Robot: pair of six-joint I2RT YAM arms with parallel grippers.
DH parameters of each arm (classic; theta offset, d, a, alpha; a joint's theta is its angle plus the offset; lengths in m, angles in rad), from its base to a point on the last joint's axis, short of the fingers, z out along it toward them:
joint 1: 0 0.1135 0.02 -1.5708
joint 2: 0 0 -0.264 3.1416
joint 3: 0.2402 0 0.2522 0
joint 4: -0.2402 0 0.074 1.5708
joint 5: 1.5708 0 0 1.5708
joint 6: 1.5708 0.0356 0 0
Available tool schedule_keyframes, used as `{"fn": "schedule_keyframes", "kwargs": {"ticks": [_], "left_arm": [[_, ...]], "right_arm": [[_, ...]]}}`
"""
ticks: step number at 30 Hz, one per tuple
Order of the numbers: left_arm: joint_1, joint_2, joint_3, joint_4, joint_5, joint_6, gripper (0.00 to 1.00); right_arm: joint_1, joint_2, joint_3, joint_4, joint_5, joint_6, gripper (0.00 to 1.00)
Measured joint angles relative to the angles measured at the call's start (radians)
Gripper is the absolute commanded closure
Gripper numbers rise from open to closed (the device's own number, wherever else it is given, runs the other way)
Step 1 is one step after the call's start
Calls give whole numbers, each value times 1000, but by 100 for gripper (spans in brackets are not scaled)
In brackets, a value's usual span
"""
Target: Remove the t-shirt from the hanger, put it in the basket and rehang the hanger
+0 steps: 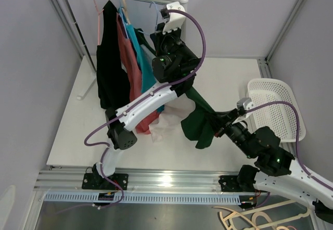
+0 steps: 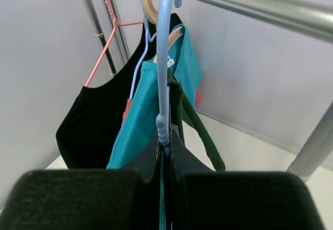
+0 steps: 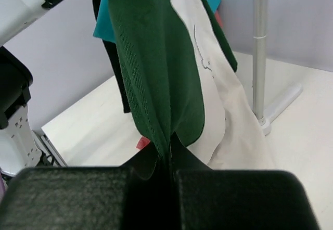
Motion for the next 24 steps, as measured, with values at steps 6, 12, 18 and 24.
{"fn": "schedule_keyframes", "kwargs": {"ticks": [6,12,18,24], "left_arm": [[18,-37,21,-297,32,-219,99],[25,-106,25,-616,91,-477,99],[47,-124,35,-712,103,-577,99],[106,-124,39,-753,130,-600,99]], "right_arm": [[0,-41,37,-87,34,19,100],[0,-154,49,-176,76,45,100],[0,-283,115,-277,131,79,100],[-47,-323,167,-383,170,117,100]]}}
